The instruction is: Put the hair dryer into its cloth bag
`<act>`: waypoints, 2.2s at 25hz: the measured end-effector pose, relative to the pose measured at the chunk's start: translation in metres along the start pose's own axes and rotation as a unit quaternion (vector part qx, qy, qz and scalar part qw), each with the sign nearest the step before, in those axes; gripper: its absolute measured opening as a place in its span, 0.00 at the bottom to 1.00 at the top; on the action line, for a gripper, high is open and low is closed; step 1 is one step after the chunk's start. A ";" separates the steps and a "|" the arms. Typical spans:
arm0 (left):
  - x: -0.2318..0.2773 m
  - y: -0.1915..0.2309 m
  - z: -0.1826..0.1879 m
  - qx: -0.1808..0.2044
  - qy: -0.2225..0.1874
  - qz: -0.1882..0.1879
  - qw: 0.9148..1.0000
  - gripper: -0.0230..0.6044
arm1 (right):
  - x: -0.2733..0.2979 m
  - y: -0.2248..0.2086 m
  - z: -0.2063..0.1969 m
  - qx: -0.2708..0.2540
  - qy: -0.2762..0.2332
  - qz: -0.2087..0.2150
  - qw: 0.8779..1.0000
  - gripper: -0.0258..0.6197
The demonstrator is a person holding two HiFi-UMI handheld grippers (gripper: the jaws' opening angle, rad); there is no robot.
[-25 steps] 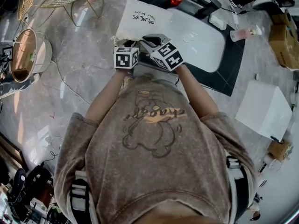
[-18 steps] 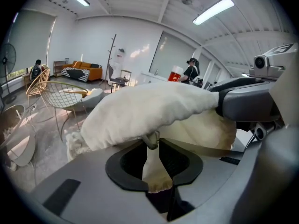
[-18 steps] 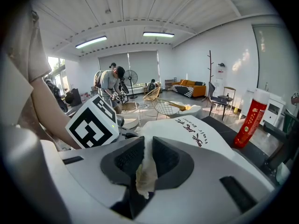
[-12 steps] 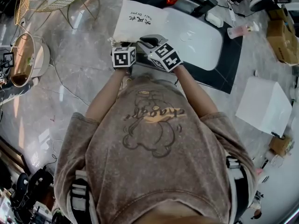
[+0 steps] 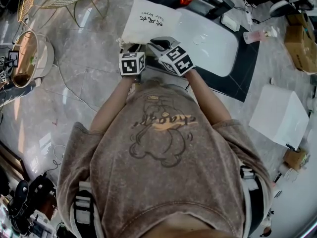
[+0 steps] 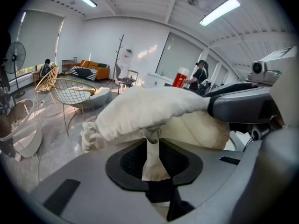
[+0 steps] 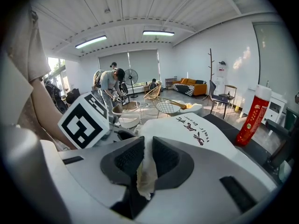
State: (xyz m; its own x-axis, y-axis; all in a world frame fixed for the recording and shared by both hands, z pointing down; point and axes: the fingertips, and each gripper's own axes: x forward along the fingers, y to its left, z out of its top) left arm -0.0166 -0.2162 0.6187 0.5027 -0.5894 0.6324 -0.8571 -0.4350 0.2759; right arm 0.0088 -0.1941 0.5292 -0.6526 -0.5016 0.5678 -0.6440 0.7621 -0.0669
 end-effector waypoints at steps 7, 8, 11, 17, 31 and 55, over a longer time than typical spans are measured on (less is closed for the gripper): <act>-0.043 0.016 -0.007 -0.011 -0.023 0.022 0.999 0.18 | 0.011 0.003 -0.010 0.003 0.010 0.010 1.000 0.13; -0.048 0.019 -0.007 -0.011 -0.026 0.027 0.999 0.18 | 0.013 0.003 -0.012 0.002 0.013 0.011 1.000 0.13; -0.063 0.029 -0.004 -0.012 -0.036 0.041 0.998 0.18 | 0.020 0.003 -0.019 -0.008 0.022 0.012 1.000 0.13; -0.098 0.044 0.014 0.004 -0.062 0.059 0.996 0.17 | 0.036 0.004 -0.035 -0.010 0.040 0.011 0.999 0.13; -0.124 0.054 0.033 -0.022 -0.093 0.057 0.994 0.17 | 0.057 0.000 -0.055 0.002 0.068 0.007 0.998 0.14; -0.169 0.000 0.135 0.050 -0.191 -0.024 0.980 0.17 | -0.078 -0.015 0.076 0.066 -0.165 -0.055 0.982 0.23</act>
State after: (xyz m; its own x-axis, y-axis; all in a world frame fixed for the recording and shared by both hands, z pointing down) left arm -0.0863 -0.2084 0.4145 0.5643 -0.7702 0.2973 -0.8255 -0.5223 0.2137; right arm 0.0386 -0.1973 0.4237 -0.6563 -0.7001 0.2813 -0.7497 0.6473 -0.1381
